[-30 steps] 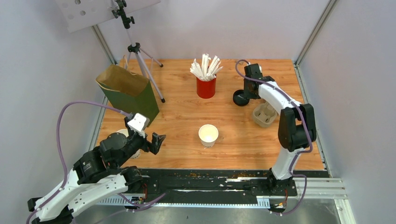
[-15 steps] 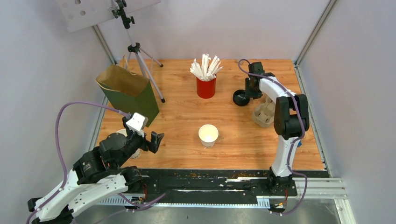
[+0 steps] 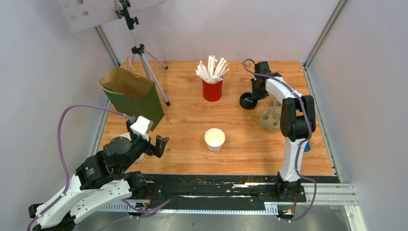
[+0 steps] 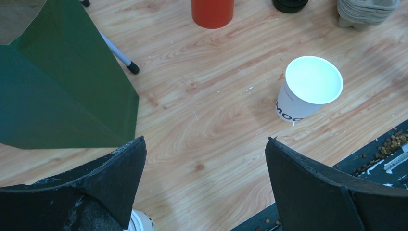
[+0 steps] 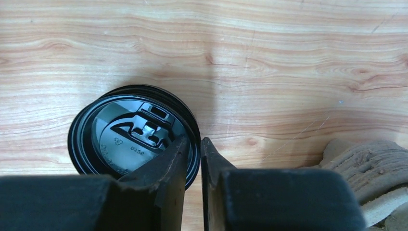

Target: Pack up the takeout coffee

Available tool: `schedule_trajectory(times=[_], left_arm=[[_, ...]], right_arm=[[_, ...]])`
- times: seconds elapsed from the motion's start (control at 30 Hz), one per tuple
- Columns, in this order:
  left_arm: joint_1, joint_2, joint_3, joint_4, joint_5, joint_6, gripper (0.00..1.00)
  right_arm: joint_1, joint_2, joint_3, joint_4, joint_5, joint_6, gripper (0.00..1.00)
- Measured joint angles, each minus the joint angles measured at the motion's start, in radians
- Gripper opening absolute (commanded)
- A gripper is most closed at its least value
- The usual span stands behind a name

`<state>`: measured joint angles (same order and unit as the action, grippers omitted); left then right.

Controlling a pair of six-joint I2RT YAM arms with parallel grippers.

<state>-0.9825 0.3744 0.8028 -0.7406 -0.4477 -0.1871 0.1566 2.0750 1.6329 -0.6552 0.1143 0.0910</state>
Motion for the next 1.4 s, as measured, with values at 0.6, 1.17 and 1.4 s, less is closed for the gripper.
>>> schedule_trajectory(times=[0.6, 1.17, 1.4], left_arm=[[0.000, 0.001, 0.000, -0.003, -0.002, 0.000, 1.00], [0.000, 0.000, 0.000, -0.003, -0.007, 0.000, 1.00], [0.000, 0.000, 0.000, -0.003, -0.006, 0.000, 1.00]], right_arm=[[0.000, -0.001, 0.003, -0.044, 0.014, -0.017, 0.01], [0.000, -0.060, 0.002, -0.074, 0.008, -0.027, 0.07], [0.000, -0.069, 0.002, -0.079, 0.005, -0.042, 0.00]])
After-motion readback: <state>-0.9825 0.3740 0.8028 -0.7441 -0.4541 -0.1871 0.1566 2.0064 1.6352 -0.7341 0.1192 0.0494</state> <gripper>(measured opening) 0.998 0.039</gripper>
